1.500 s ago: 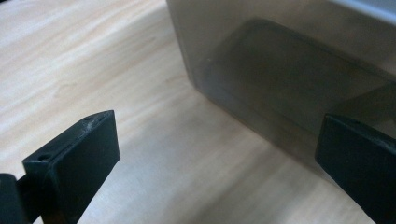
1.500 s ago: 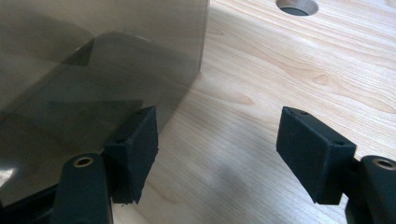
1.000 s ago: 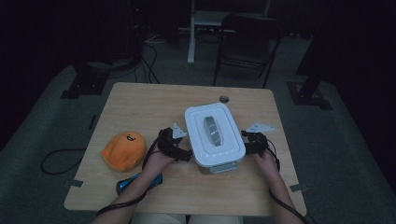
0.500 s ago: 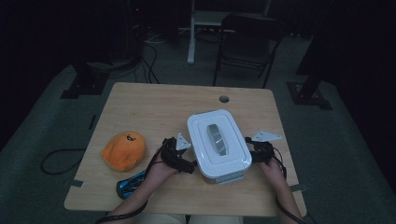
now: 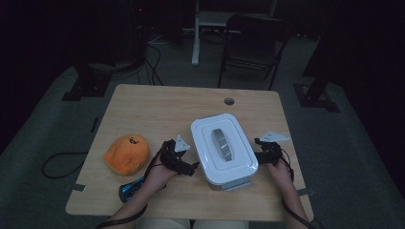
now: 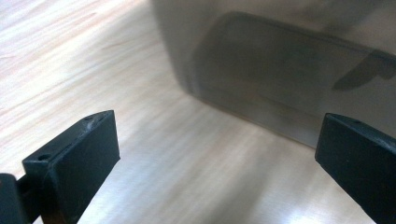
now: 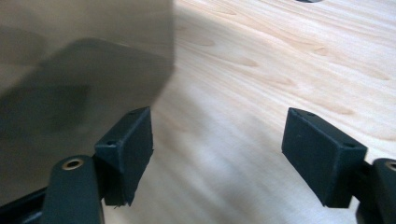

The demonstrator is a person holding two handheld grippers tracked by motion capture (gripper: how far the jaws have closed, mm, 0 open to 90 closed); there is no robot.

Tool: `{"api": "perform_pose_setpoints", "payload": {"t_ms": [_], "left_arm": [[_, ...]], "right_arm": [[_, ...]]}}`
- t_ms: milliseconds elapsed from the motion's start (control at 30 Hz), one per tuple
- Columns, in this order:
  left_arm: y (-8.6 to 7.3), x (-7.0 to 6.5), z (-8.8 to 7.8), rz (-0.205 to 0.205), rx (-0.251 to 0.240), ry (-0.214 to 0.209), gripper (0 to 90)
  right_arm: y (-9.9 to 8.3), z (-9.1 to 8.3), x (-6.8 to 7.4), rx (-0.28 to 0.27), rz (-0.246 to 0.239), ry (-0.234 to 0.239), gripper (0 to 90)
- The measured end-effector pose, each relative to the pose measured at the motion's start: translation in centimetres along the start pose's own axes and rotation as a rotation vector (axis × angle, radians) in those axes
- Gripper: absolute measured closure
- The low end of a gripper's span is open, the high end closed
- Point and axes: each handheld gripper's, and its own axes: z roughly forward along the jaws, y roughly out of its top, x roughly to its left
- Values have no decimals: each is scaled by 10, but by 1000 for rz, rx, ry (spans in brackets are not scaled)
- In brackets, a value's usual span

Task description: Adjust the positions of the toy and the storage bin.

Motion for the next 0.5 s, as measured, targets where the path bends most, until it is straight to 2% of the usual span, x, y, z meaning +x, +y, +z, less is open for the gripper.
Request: {"api": "perform_pose_setpoints", "payload": {"t_ms": [133, 300, 367, 433, 500], "left_arm": [[5, 12, 1, -15, 3, 22, 4], [13, 16, 2, -13, -9, 21, 4], [16, 14, 3, -10, -15, 19, 4], [17, 12, 3, 14, -7, 33, 4], [17, 11, 2, 5, -11, 19, 4]], "right_arm": [[10, 8, -3, -1, 5, -7, 233], [25, 16, 0, -14, -13, -18, 246], [30, 18, 2, -17, -33, 8, 277], [32, 18, 2, -28, -40, 19, 295], [31, 18, 1, -25, -33, 49, 306]]}}
